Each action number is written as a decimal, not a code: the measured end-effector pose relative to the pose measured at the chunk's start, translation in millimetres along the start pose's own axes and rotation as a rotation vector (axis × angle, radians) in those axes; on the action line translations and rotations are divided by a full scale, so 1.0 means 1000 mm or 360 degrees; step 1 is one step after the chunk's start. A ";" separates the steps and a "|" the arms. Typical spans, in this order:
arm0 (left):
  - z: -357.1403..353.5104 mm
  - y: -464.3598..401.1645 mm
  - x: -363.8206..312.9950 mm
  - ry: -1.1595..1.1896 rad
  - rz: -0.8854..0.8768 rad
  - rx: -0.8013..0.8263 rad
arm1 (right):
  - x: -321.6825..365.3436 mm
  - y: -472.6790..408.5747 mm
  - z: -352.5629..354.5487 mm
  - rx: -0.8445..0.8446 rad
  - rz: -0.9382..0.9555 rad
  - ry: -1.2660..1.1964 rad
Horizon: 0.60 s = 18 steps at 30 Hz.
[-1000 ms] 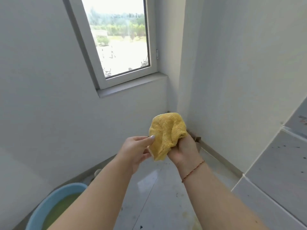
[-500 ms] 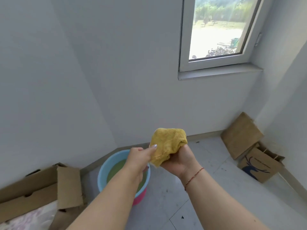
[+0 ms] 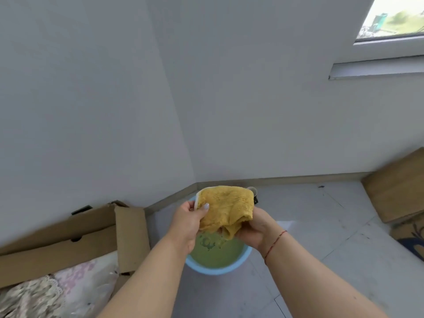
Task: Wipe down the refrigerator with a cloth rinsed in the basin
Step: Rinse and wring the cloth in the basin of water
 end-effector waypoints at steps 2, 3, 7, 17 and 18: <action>0.017 -0.025 0.019 -0.0023 -0.0011 -0.0031 | -0.014 -0.024 0.018 -0.0032 -0.0053 -0.0063; 0.026 -0.038 0.030 -0.0031 -0.0014 -0.0054 | -0.019 -0.036 0.032 -0.0066 -0.0037 -0.0117; 0.068 -0.104 0.085 -0.0087 -0.0088 -0.0256 | -0.032 -0.084 0.108 -0.0438 -0.0065 0.0386; 0.141 -0.251 0.227 -0.0756 -0.0285 -0.0330 | -0.074 -0.225 0.270 -0.0750 -0.0064 0.2394; 0.146 -0.264 0.242 -0.0871 -0.0271 -0.0312 | -0.082 -0.237 0.284 -0.0765 -0.0176 0.2614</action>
Point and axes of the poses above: each hand's wrist, its own y-axis away from the middle knuckle, its own z-axis out of the back of the hand, x = y × z, the point moved 2 cm from there along -y, towards the middle knuckle, and after that the axes turned 13 degrees about x, right-handed, at the moved point
